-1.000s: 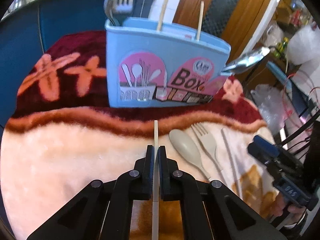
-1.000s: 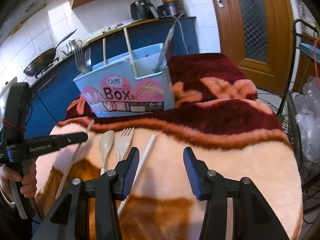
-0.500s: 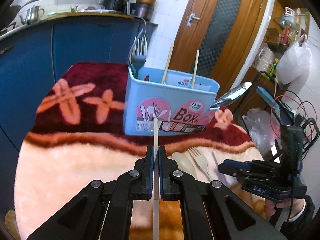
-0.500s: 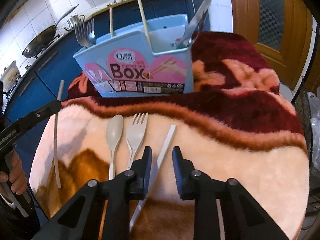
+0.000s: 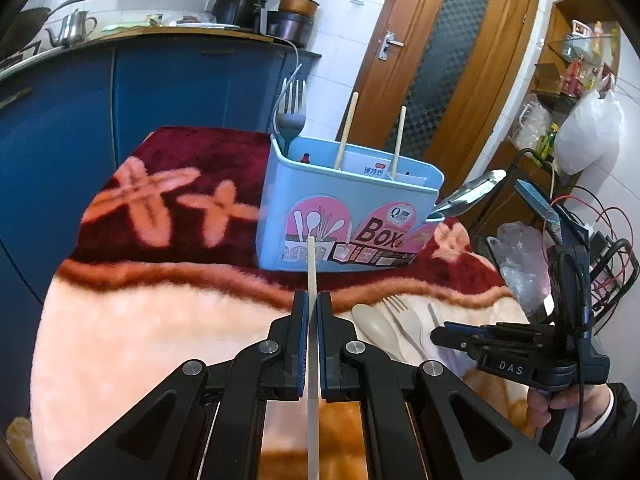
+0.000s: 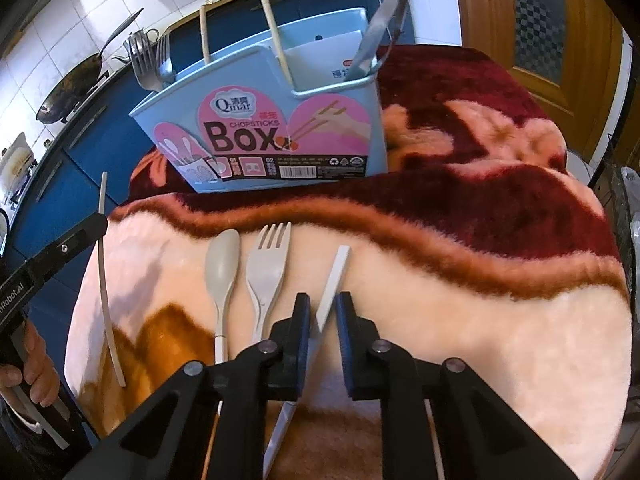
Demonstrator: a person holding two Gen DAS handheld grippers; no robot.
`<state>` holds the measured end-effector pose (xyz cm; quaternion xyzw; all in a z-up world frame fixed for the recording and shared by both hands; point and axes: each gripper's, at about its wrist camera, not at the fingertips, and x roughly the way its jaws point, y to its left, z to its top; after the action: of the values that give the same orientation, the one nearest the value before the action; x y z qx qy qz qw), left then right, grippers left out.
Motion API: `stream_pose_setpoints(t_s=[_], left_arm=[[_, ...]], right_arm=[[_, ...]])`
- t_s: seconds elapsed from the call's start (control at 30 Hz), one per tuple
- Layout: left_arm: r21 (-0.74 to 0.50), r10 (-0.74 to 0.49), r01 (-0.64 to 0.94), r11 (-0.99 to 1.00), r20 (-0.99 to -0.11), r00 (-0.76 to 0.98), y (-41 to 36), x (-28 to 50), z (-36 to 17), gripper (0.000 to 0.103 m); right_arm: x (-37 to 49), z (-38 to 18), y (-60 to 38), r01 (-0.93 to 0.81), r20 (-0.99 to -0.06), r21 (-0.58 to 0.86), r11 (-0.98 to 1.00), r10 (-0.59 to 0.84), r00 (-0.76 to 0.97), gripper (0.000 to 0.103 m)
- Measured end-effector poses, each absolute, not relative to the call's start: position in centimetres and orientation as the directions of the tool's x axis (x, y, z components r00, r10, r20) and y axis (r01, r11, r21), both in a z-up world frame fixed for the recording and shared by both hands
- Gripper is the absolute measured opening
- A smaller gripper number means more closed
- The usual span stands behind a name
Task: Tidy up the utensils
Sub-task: 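Lift both white chopsticks and carry them over the caddy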
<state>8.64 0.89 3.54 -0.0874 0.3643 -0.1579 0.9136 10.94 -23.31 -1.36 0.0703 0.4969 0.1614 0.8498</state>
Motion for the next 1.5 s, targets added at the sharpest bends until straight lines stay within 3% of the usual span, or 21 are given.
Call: stream_pose_setpoints(t_s=[0.17, 0.4, 0.57, 0.9, 1.27, 1.5], left_arm=[[-0.272, -0.344, 0.217, 0.937, -0.629, 0.697, 0.8, 8.4, 3.6, 0.004], [-0.286, -0.347, 0.216, 0.934, -0.575, 0.741, 1.1, 7.6, 5.0, 0.004], [-0.296, -0.347, 0.216, 0.931, -0.521, 0.780, 1.5, 7.2, 6.4, 0.004], [-0.280, -0.343, 0.245, 0.928, -0.388, 0.856, 2.0, 8.0, 11.5, 0.004], [-0.189, -0.279, 0.234, 0.954, -0.271, 0.921, 1.1, 11.1, 17.3, 0.004], [-0.135, -0.233, 0.206, 0.969, -0.234, 0.944, -0.2, 14.0, 17.9, 0.004]], right_arm=[[10.9, -1.4, -24.2, -0.178, -0.808, 0.320, 0.931, 0.366, 0.462, 0.009], [9.6, 0.2, -24.7, -0.199, -0.710, 0.408, 0.891, 0.447, 0.545, 0.009], [8.3, 2.3, -24.7, -0.233, -0.625, 0.398, 0.887, 0.448, 0.639, 0.009], [7.5, 3.4, -24.8, -0.234, -0.548, 0.395, 0.889, 0.432, 0.716, 0.009], [8.1, 5.4, -24.8, -0.265, -0.472, 0.390, 0.882, 0.438, 0.765, 0.009], [9.0, 6.5, -24.5, -0.277, -0.430, 0.384, 0.881, 0.436, 0.790, 0.009]])
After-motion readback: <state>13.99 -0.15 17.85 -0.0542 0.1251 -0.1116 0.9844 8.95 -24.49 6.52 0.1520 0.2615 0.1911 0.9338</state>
